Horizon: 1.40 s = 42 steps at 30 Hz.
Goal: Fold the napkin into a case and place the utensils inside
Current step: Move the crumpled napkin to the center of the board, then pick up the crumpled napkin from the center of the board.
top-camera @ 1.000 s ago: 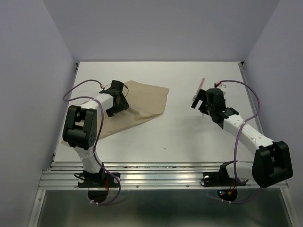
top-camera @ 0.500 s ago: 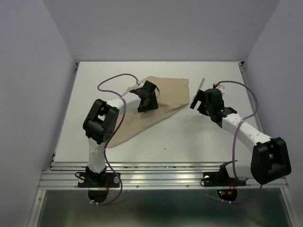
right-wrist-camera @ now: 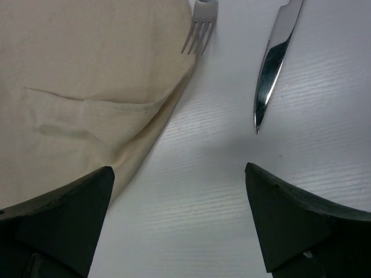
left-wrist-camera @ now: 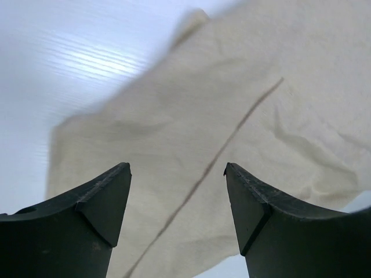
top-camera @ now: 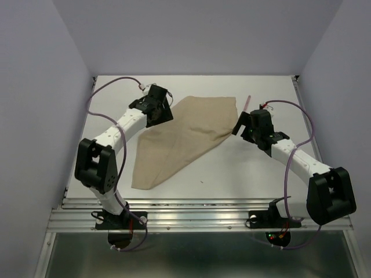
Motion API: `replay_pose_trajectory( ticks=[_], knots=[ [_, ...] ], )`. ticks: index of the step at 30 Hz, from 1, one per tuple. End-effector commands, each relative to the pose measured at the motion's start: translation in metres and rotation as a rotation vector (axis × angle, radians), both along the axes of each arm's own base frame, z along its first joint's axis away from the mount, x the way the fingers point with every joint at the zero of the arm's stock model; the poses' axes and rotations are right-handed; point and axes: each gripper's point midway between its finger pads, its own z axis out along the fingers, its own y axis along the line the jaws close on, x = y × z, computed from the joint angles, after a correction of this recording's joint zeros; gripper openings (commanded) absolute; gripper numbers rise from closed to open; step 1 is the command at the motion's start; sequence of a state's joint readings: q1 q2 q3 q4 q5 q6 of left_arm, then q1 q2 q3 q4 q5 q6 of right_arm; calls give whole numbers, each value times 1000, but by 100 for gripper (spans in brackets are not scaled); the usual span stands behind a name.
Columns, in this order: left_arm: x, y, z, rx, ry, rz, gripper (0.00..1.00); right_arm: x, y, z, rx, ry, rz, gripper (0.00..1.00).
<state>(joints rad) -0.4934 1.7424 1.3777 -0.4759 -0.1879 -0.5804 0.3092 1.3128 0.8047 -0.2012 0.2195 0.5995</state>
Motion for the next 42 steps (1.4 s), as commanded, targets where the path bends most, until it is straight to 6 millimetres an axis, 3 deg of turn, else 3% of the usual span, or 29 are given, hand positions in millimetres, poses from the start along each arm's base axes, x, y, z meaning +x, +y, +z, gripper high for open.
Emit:
replay_pose_trajectory(
  ticks=[1,3,4,7,8,10,11,13,17,19,25,26,27,28,29,31,33,35,37,38,40,42],
  knots=[
    [-37,72,4,115,59,127,77,4,6,4,16,-26,27,100],
    [-54,82,1,128,82,140,77,4,7,5,17,-28,34,100],
    [-66,86,-11,135,118,144,77,4,7,5,12,-26,39,100],
    [-85,87,-21,101,147,155,77,5,11,5,19,-22,55,100],
    [-97,89,-35,94,184,172,77,6,12,6,23,-22,60,100],
    [-111,82,-52,41,226,162,77,8,16,5,35,-15,76,100],
    [-109,70,-55,-19,225,146,77,8,18,3,39,-10,80,100],
    [-113,66,-66,-48,242,156,76,8,21,1,49,2,95,100],
    [-98,63,-79,-36,238,166,76,8,25,6,63,-2,108,100],
    [-91,63,-95,-6,266,153,76,8,25,9,62,-9,109,100],
    [-44,56,-119,44,275,119,76,5,20,22,46,-29,102,100],
    [-18,51,-119,43,252,107,76,4,20,24,51,-34,104,100],
    [-18,51,-119,43,252,107,76,3,20,24,50,-33,105,100],
    [3,46,-107,31,211,102,76,3,20,24,51,-33,107,100],
    [9,48,-108,54,207,95,76,2,21,25,54,-32,113,100],
    [35,47,-82,58,135,94,76,2,22,27,53,-28,118,100],
    [41,53,-60,87,97,89,77,0,22,28,52,-25,125,100],
    [41,60,-32,95,58,96,78,0,21,29,48,-30,123,100],
    [25,80,-30,124,84,127,79,0,20,30,44,-34,123,100],
    [20,89,-17,113,63,156,78,0,20,30,43,-34,122,100],
    [-5,118,-29,127,120,217,79,1,21,30,44,-34,125,100],
    [-23,137,-24,120,123,283,79,3,23,29,47,-27,131,100]
  ],
)
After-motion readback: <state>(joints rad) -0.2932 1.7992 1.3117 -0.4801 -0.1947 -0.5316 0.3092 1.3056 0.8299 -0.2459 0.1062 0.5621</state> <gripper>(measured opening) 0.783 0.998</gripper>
